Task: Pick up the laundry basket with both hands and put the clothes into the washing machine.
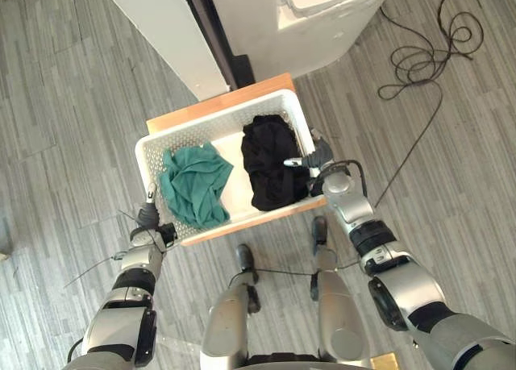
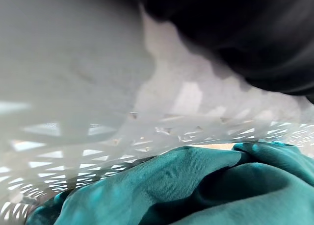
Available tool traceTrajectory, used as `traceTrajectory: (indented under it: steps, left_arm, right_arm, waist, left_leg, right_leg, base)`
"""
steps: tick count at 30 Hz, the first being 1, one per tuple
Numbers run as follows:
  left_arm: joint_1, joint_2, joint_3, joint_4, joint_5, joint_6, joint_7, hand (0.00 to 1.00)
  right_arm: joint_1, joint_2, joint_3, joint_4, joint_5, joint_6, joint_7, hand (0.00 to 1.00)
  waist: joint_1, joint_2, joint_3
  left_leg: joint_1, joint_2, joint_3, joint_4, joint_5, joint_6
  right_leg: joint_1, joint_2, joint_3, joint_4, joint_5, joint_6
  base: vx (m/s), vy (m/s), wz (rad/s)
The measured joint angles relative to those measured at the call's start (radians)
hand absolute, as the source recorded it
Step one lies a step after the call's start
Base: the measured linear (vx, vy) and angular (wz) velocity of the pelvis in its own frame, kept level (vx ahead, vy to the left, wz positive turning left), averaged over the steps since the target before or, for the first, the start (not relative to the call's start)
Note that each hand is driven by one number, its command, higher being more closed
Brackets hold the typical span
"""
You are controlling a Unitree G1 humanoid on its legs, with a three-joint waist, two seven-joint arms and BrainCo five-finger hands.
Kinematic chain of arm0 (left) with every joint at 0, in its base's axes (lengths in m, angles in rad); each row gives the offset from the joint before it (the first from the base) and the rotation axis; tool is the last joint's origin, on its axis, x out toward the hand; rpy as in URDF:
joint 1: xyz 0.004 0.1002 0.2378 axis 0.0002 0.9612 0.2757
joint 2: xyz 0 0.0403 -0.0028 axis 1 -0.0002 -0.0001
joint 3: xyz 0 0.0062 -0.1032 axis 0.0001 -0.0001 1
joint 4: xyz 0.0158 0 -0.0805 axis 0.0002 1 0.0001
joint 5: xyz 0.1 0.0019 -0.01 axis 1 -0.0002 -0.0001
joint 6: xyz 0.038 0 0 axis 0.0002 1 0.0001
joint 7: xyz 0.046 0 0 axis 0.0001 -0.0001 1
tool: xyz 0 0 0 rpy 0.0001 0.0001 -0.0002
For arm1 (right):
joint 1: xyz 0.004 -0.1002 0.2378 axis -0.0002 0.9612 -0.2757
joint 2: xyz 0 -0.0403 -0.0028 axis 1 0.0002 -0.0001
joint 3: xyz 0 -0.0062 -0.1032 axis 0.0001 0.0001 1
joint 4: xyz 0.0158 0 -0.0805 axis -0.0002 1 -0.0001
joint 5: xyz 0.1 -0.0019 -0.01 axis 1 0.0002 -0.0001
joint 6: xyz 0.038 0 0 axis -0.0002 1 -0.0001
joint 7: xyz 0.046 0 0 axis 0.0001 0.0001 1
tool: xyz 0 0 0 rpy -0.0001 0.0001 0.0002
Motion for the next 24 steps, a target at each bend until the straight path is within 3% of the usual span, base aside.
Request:
traceTrajectory:
  steps: [6,12,21,22,23,24]
  left_arm:
    - [-0.029,0.01,-0.04,0.037,0.021,0.012,0.0,0.0]
    - [-0.082,0.041,-0.139,0.04,0.201,0.084,-0.015,0.0]
    - [-0.197,0.125,-0.298,0.079,0.407,0.168,-0.142,0.0]
    - [-0.204,0.136,-0.309,0.079,0.434,0.171,-0.164,1.0]
    - [-0.209,0.141,-0.311,0.079,0.454,0.173,-0.178,1.0]
    - [-0.211,0.143,-0.311,0.079,0.474,0.177,-0.188,1.0]
  right_arm:
    - [-0.014,0.0,-0.008,0.075,-0.071,0.004,0.039,0.0]
    - [-0.03,-0.003,-0.05,0.115,-0.101,0.015,0.063,0.0]
    - [-0.03,-0.007,-0.05,0.123,-0.1,0.015,0.083,0.0]
    - [-0.03,-0.008,-0.05,0.123,-0.1,0.014,0.084,0.0]
    - [-0.03,-0.008,-0.05,0.122,-0.1,0.013,0.084,0.0]
    - [-0.03,-0.008,-0.05,0.122,-0.1,0.011,0.084,1.0]
  waist:
    - [0.004,-0.009,-0.031]
    - [0.01,-0.011,-0.032]
    - [-0.007,-0.01,-0.033]
    - [-0.007,-0.01,-0.033]
    - [-0.008,-0.01,-0.033]
    - [-0.008,-0.01,-0.033]
  left_leg:
    - [-0.002,-0.002,-0.003,0.0,0.0,0.0]
    - [0.002,-0.013,-0.006,0.0,0.005,0.007]
    - [0.004,-0.021,-0.001,0.0,0.009,0.01]
    - [0.004,-0.021,0.001,0.0,0.009,0.01]
    - [0.005,-0.021,0.005,0.0,0.009,0.01]
    - [0.006,-0.021,0.01,0.0,0.009,0.01]
  right_leg:
    - [0.0,-0.003,-0.002,0.0,0.0,0.0]
    - [0.0,-0.014,-0.001,0.013,0.0,0.001]
    - [-0.003,-0.021,0.005,0.015,0.003,0.005]
    - [-0.004,-0.021,0.008,0.015,0.003,0.005]
    - [-0.006,-0.021,0.012,0.015,0.003,0.005]
    - [-0.007,-0.02,0.016,0.015,0.003,0.005]
  base:
    - [0.0,0.0,0.0]
    - [0.0,0.005,0.01]
    - [0.01,0.001,-0.01]
    - [0.03,-0.001,-0.06]
    - [0.03,-0.001,-0.09]
    - [0.04,0.0,-0.14]
